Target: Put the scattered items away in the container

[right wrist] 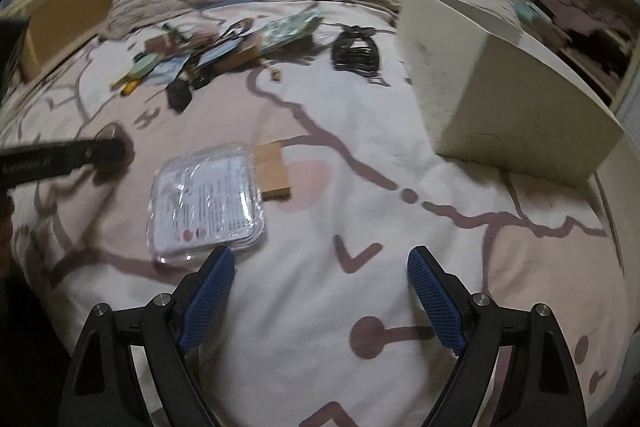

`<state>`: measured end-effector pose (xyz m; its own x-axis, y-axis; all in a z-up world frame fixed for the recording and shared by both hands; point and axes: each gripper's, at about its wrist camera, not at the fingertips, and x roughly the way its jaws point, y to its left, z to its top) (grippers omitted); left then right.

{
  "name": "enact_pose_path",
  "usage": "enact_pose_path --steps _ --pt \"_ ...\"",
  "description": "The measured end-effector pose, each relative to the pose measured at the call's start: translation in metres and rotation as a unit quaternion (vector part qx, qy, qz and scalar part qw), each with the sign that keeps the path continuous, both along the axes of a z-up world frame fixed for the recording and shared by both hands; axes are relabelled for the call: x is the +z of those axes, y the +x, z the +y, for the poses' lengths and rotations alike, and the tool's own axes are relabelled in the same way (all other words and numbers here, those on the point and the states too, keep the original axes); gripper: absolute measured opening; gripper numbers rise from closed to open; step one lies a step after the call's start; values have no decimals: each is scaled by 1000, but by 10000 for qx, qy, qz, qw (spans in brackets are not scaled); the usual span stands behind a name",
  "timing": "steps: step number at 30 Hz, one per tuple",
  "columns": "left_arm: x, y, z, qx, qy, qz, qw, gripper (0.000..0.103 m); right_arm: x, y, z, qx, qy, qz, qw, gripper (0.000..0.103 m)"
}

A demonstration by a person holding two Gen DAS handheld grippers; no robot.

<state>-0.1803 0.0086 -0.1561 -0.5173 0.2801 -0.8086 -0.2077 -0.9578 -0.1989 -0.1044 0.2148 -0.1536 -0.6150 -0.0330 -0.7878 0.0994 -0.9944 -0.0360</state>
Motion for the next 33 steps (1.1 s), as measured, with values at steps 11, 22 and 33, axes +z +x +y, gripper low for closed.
enact_pose_path --steps 11,22,33 --pt "0 1 0 9 -10 -4 10000 43 8 -3 -42 1011 5 186 9947 99" --pt "0 1 0 -4 -31 3 10000 43 -9 -27 -69 1319 305 -95 9907 99" --pt "1 1 0 -18 -84 25 10000 43 -7 -24 -64 1110 99 14 9938 78"
